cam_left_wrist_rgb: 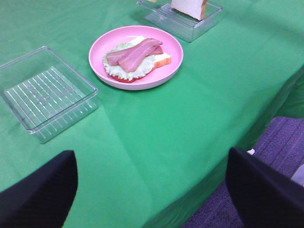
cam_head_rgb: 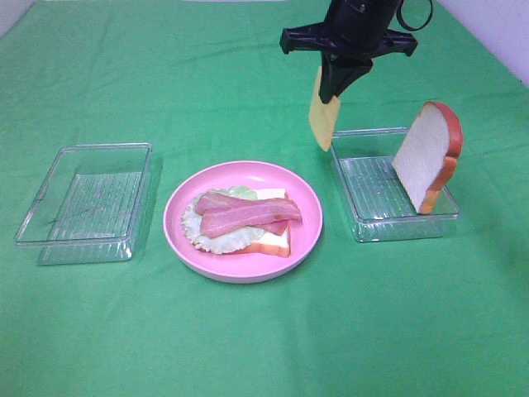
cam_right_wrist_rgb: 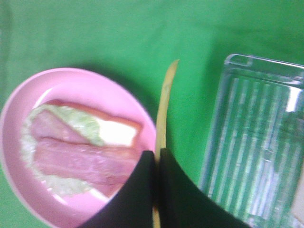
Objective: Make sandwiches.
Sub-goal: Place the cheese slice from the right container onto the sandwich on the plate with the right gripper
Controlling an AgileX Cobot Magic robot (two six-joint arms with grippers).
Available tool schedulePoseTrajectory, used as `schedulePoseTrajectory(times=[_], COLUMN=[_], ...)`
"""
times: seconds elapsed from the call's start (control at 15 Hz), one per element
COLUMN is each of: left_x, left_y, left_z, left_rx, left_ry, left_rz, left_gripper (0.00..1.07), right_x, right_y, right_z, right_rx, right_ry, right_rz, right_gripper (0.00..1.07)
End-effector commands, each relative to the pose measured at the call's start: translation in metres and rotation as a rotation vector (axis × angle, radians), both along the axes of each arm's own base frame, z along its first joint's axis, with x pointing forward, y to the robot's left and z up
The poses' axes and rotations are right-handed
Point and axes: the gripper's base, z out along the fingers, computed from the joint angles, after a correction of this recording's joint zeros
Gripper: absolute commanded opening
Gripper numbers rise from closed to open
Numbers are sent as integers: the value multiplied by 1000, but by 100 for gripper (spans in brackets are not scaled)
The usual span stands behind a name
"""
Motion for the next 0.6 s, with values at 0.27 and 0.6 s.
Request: schedulePoseTrajectory(times=[0.27, 0.6], left_x=[-2, -2], left_y=[2, 2], left_z=[-1, -1], left_rx=[-18, -18], left_ry=[-16, -16], left_rz=[1, 1], left_gripper=[80, 80], right_x=[-23, -46], right_y=[38, 62], right_z=[7, -37], right_rx=[334, 338], right_ry=[147, 232], right_rz=[220, 237], right_gripper=[0, 0])
